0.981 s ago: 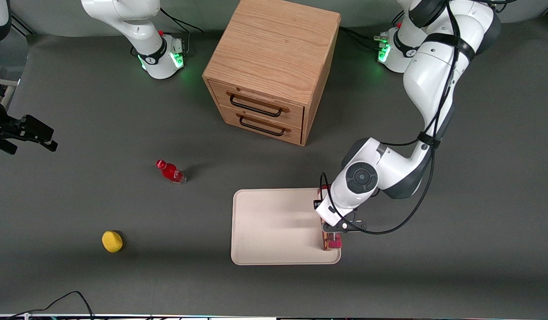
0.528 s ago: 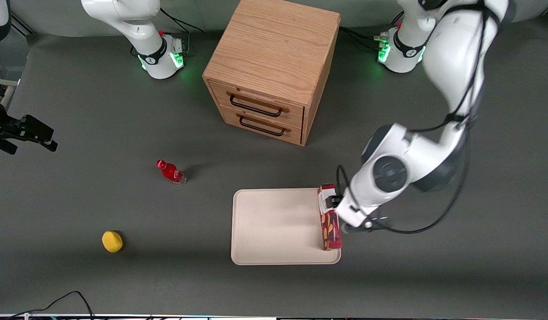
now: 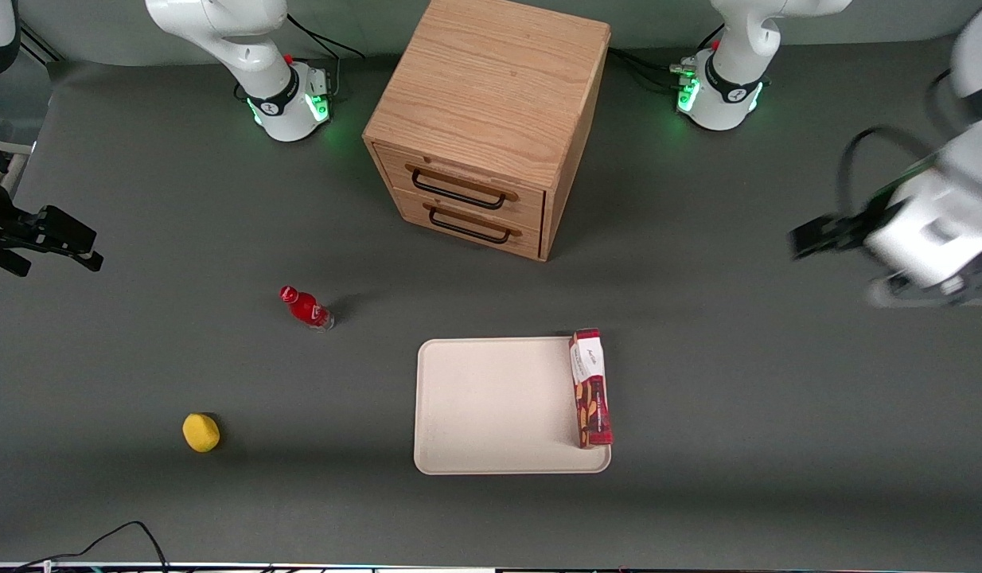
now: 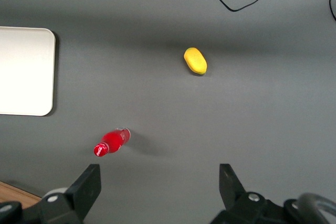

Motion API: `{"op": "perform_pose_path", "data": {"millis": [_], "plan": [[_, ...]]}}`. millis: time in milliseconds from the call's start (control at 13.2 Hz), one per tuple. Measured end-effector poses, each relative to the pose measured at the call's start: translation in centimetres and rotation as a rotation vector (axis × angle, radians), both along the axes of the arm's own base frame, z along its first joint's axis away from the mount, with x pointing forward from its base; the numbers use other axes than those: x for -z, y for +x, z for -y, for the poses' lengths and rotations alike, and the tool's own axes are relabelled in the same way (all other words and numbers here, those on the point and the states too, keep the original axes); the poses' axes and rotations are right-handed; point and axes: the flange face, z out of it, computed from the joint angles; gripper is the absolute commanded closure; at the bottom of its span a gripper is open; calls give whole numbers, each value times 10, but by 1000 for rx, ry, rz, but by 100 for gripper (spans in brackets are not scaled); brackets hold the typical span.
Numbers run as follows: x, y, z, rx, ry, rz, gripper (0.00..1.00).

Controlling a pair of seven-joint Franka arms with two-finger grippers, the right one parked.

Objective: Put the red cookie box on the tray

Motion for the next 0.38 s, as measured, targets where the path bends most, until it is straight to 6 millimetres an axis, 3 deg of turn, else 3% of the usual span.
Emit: {"op": "perform_pose_path", "data": {"millis": [151, 377], "plan": [[1, -33, -41, 23, -16, -8, 0], [16, -72, -59, 28, -34, -8, 0]]}}
